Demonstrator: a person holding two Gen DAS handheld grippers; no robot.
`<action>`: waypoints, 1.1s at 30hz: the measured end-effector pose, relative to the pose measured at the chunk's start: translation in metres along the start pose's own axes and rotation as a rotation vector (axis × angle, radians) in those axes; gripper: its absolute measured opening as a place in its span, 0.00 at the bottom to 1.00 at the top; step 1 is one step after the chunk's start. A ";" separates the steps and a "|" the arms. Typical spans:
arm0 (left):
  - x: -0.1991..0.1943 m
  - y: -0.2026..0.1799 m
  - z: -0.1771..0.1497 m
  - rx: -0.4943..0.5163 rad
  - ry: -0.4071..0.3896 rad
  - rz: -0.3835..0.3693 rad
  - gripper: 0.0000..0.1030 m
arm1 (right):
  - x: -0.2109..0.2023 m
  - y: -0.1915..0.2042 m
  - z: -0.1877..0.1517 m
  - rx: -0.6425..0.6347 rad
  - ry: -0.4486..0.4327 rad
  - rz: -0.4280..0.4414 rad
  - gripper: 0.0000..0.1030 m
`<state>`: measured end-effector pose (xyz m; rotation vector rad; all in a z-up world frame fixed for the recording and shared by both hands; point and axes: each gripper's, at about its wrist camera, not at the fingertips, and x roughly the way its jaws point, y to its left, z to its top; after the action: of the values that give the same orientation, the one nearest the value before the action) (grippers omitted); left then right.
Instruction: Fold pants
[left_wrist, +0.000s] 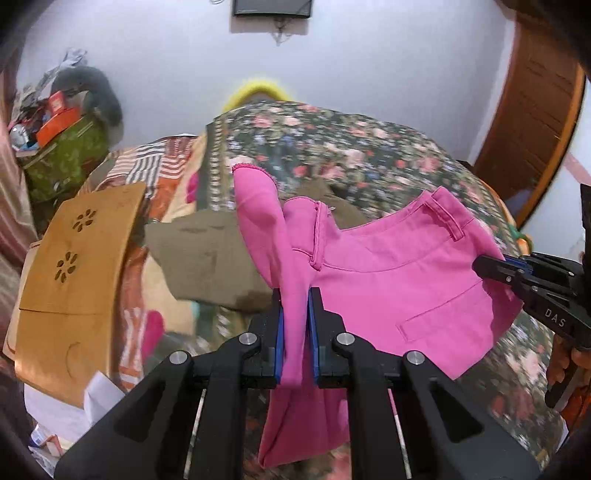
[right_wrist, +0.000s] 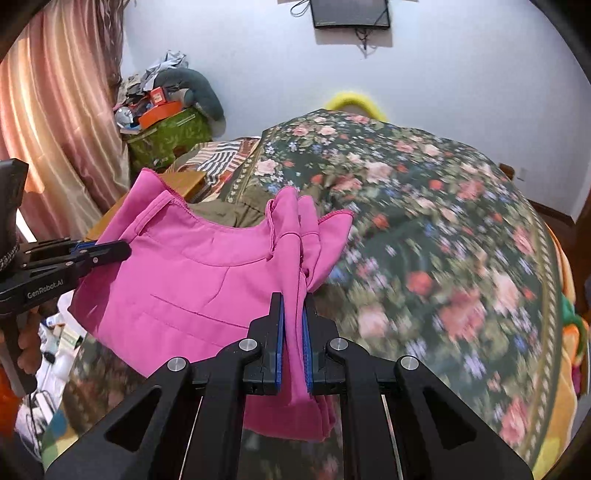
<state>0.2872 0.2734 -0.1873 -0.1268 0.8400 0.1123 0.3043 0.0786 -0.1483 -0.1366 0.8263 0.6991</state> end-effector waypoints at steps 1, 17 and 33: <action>0.007 0.007 0.006 -0.008 0.001 0.012 0.11 | 0.005 0.001 0.005 -0.002 -0.001 0.002 0.07; 0.124 0.058 0.059 -0.043 0.037 0.132 0.11 | 0.123 0.001 0.065 -0.023 0.006 -0.044 0.07; 0.177 0.099 0.021 -0.100 0.211 0.222 0.35 | 0.140 -0.017 0.045 -0.034 0.120 -0.093 0.14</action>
<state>0.4050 0.3829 -0.3123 -0.1404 1.0582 0.3541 0.4090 0.1547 -0.2207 -0.2480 0.9167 0.6220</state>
